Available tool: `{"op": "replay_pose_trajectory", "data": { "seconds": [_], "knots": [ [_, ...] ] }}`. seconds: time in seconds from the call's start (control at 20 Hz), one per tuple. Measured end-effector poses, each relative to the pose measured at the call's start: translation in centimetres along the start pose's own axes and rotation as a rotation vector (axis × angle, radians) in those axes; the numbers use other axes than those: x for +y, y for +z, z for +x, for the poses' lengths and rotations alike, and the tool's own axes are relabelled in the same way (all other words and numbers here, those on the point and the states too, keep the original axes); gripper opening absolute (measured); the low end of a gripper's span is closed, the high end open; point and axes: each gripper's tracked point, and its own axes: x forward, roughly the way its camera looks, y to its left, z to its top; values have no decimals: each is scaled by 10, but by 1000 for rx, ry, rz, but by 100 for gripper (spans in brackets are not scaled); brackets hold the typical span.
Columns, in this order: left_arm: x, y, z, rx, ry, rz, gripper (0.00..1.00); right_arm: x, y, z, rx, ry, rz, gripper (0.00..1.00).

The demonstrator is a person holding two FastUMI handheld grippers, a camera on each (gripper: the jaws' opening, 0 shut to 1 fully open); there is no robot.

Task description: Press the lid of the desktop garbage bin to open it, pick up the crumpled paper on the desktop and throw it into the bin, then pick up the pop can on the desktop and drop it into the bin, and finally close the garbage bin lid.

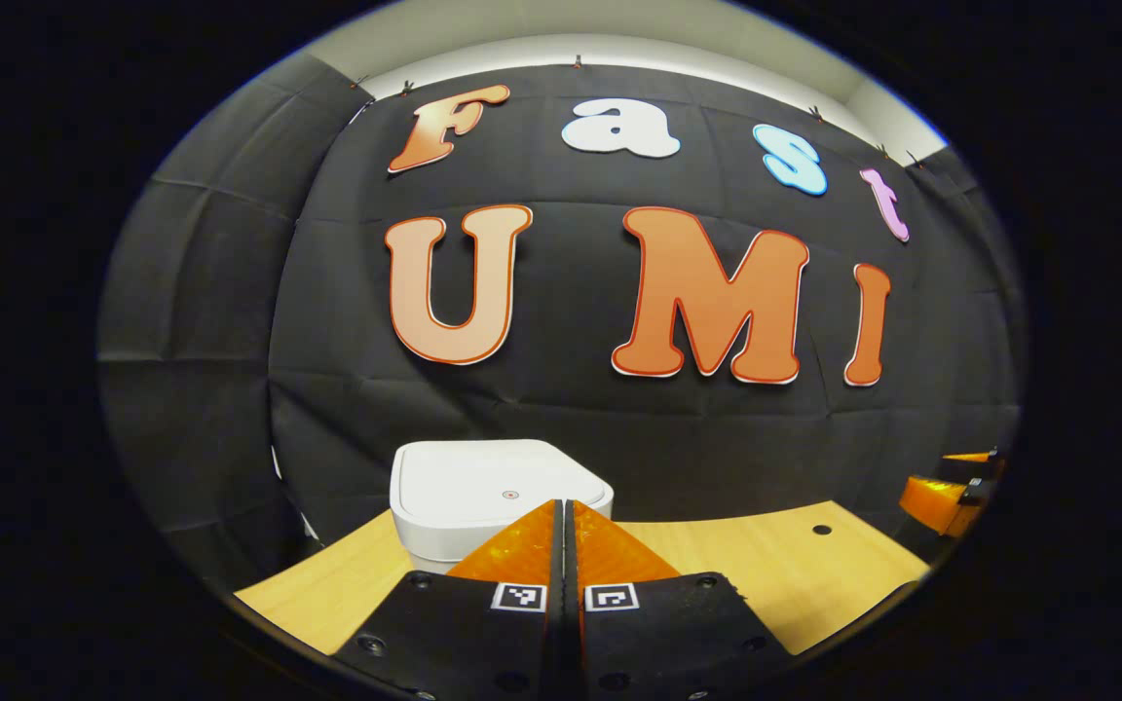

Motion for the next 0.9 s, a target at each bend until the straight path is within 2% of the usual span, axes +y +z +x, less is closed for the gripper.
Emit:
{"op": "replay_pose_trajectory", "data": {
  "seconds": [0.3, 0.45, 0.65, 0.8, 0.9],
  "knots": [
    [50, 2, 62, 39, 91, -12, 0, 2, -3, 11, 20, 2, 16, 94],
    [66, -11, 91, 98, 106, -9, 0, 0, -2, 15, 19, -8, 10, 94],
    [71, -35, 103, 160, 123, -45, 0, -3, -4, 23, 31, -18, 21, 94],
    [75, -43, 106, 177, 148, -29, 0, -3, -9, 29, 48, -20, 12, 94],
    [74, -45, 109, 158, 148, -72, 0, -1, -13, 30, 55, -21, -4, 94]
  ]
}}
